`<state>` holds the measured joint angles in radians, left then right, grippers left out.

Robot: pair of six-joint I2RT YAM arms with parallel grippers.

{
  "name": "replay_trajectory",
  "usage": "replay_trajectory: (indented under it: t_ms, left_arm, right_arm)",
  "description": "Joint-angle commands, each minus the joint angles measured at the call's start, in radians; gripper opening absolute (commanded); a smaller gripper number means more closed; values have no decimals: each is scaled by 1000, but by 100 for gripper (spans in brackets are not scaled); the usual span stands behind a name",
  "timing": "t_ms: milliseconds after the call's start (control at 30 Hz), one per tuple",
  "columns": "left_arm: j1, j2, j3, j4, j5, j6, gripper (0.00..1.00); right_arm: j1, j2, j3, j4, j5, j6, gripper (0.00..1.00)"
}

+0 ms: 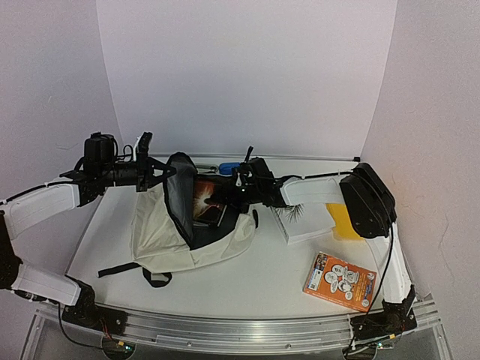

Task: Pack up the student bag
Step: Place the book in the student bag.

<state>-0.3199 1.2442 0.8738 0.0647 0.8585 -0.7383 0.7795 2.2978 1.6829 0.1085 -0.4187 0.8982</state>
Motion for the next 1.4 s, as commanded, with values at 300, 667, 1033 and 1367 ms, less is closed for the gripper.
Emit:
replay_trajectory:
  t_ms: [300, 667, 1033, 1367]
  left_arm:
    - [4, -25, -3, 62, 0, -11, 0]
    - [3, -17, -25, 71, -3, -10, 0]
    - [4, 36, -51, 120, 16, -24, 0]
    - [3, 97, -57, 188, 56, -36, 0]
  right_arm:
    - [1, -96, -81, -107, 189, -85, 67]
    - [31, -29, 45, -107, 171, -99, 24]
    - [64, 123, 232, -54, 121, -96, 25]
    - [95, 208, 350, -30, 10, -155, 23]
